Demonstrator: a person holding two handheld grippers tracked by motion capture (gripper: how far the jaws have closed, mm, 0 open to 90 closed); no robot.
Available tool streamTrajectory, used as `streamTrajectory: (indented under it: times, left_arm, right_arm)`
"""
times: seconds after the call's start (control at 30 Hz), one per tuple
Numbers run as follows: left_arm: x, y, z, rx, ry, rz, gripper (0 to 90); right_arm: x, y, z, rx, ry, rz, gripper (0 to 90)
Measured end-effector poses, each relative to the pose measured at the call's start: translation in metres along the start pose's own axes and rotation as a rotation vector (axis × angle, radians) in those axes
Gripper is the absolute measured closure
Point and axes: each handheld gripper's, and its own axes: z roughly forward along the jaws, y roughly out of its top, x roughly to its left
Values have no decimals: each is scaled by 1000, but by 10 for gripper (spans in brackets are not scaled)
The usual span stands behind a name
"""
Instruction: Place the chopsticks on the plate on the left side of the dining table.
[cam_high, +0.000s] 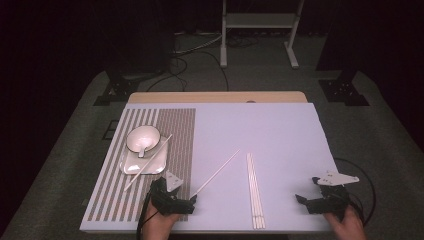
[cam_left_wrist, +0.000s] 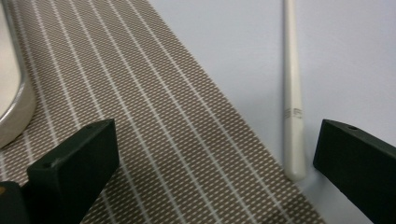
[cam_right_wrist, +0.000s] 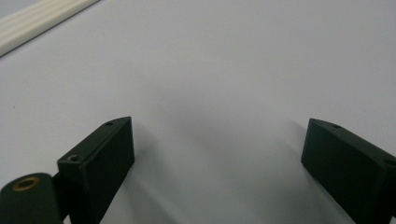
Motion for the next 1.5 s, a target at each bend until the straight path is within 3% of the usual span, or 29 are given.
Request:
streamTrajectory:
  times: [0.2,0.6,0.7,0.97,1.03,1.23,1.43,1.5]
  left_arm:
    - [-4,12,2,2,-43,21,0]
    - [-7,56,10,-21,-145,46,0]
    - [-6,61,12,-21,-151,58,0]
    - [-2,62,21,-20,-231,71,0]
    - [-2,60,24,-15,-234,80,0]
    - [-6,50,30,-30,-180,113,0]
    - [-12,49,37,-48,-214,125,0]
    - [-12,50,41,-45,-224,112,0]
  right_arm:
    - [0,0,0,0,0,0,80]
    - [0,0,0,-1,0,0,80]
    - [0,0,0,-1,0,-1,80]
    - [0,0,0,-1,0,-1,80]
    - [0,0,0,-1,0,0,80]
    - [0,0,0,0,1,1,80]
    - [0,0,0,0,1,0,80]
    - [0,0,0,0,1,0,79]
